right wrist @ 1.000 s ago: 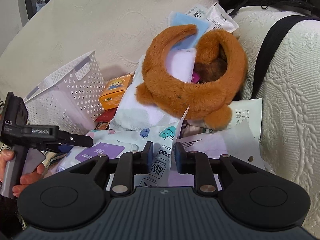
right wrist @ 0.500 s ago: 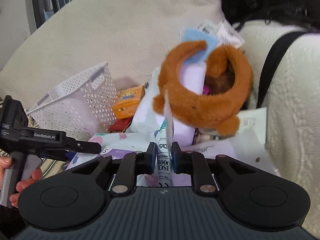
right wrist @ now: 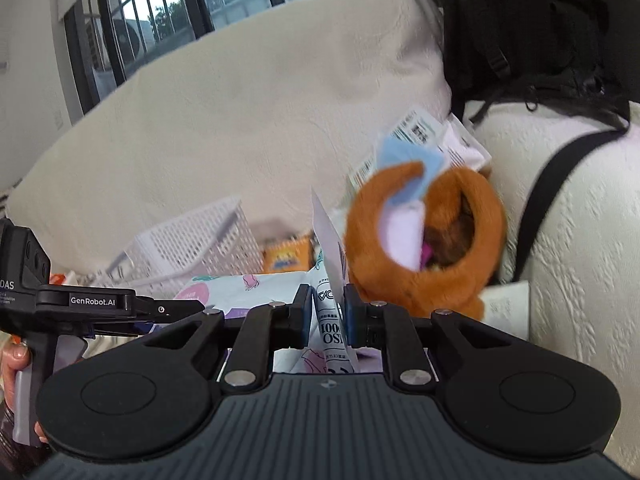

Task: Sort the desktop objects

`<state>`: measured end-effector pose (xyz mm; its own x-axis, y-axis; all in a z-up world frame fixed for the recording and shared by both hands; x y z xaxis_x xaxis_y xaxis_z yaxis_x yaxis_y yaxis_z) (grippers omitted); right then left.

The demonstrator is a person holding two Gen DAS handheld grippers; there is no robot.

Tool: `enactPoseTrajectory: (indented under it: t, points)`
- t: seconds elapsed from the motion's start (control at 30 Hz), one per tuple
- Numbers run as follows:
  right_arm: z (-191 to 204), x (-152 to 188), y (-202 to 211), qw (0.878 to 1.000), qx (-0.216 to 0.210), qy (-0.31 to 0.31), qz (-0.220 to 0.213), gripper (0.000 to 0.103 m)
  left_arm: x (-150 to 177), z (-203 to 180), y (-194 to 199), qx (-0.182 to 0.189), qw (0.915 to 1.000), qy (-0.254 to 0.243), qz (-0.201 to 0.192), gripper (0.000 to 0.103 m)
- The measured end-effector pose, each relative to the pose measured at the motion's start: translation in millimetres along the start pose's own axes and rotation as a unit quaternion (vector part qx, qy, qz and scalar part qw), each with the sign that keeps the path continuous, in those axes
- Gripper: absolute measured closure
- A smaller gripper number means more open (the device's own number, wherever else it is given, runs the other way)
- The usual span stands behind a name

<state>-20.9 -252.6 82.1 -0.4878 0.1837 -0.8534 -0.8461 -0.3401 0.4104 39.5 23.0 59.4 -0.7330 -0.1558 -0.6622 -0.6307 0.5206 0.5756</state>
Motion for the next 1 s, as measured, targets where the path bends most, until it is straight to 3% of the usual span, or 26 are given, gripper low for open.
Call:
enactPoseTrajectory:
  t: [0.17, 0.3, 0.53, 0.67, 0.77, 0.83, 0.87, 0.9, 0.97, 1.0]
  points:
    - [23.0, -46.8, -21.7, 0.999, -0.027, -0.006, -0.026, 0.084, -56.0, -1.1, 26.1, -0.036, 0.9985, -0.018, -0.036, 0.040]
    - [53.9, -85.0, -56.0, 0.997, -0.062, -0.012, -0.044, 0.084, -110.5, 10.0, 53.3, -0.086, 0.9931, -0.030, -0.073, 0.040]
    - [123.7, -111.7, -148.9, 0.992, -0.116, 0.007, -0.042, 0.084, -173.7, 80.5, 80.4, -0.187, 0.9757, -0.026, -0.110, 0.040]
    - [153.2, -90.7, -213.4, 0.993, -0.113, 0.040, -0.006, 0.084, -178.2, 134.8, 54.7, -0.251, 0.9641, -0.018, -0.086, 0.039]
    - [163.7, -66.7, -258.2, 0.992, -0.086, 0.085, 0.033, 0.081, -164.3, 172.9, 13.9, -0.294, 0.9551, -0.013, -0.036, 0.041]
    - [168.8, -49.9, -281.2, 0.987, -0.068, 0.130, 0.069, 0.074, -153.5, 193.7, -9.1, -0.332, 0.9430, -0.011, -0.012, 0.042]
    - [170.5, -42.6, -286.8, 0.983, -0.064, 0.153, 0.081, 0.074, -148.9, 201.2, -18.0, -0.351, 0.9364, -0.017, 0.001, 0.035]
    - [171.6, -40.1, -285.4, 0.981, -0.063, 0.167, 0.078, 0.074, -145.1, 207.9, -22.0, -0.364, 0.9310, -0.028, 0.006, 0.038]
    - [172.4, -43.2, -274.2, 0.979, -0.076, 0.179, 0.058, 0.062, -138.3, 207.0, -28.1, -0.365, 0.9299, -0.041, 0.013, 0.035]
    - [173.5, -44.5, -269.2, 0.980, -0.068, 0.182, 0.048, 0.045, -136.8, 205.5, -25.3, -0.356, 0.9336, -0.042, 0.012, 0.034]
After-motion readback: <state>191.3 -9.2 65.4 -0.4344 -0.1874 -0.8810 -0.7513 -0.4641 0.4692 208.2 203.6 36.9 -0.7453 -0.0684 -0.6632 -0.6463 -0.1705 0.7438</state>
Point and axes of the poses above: each gripper's, at about its wrist camera, not at the fingertips, and y roughly against the way its jaws point, z to its left, x to its underside, the point moved 4 cm from there along -y, roughly the way its jaws point, and after that the axes turned 1 degree about -x, right-handed, at the moved point
